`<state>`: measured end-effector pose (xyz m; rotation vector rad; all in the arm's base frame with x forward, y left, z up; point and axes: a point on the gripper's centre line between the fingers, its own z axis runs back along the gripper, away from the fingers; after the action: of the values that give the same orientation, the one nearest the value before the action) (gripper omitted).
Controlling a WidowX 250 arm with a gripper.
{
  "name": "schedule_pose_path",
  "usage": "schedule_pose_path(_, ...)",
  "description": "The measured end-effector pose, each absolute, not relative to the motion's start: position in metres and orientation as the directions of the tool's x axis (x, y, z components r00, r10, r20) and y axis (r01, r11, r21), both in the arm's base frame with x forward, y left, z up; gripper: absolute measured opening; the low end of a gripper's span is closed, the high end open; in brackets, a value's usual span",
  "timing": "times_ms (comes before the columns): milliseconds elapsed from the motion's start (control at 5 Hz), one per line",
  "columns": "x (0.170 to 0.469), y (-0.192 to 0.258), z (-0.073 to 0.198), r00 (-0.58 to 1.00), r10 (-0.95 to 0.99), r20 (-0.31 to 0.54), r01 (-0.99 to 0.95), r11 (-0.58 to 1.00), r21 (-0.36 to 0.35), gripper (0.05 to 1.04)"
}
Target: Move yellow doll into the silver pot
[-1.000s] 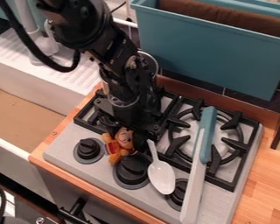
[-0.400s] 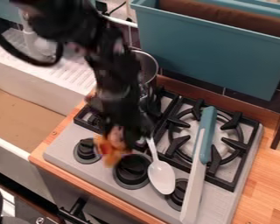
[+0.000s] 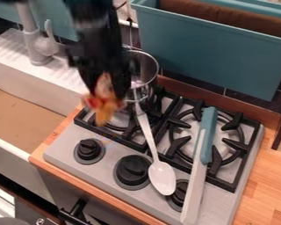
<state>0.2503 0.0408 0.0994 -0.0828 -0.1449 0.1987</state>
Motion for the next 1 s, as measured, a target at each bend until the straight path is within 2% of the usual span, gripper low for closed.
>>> schedule_pose_path(200,0.264,0.044,0.125,0.962,0.252,0.106,-0.237,0.962,-0.137,0.556)
schedule_pose_path(400,0.285,0.043,0.119,0.933,0.328,0.146,-0.312,0.942,-0.122,0.556)
schedule_pose_path(800,0.328,0.035,0.092,0.901,0.357,0.248,-0.350,0.934,-0.071,0.556)
schedule_pose_path(1000,0.340,0.040,0.088,0.893,0.384,0.235,-0.378,0.923,-0.072,0.556)
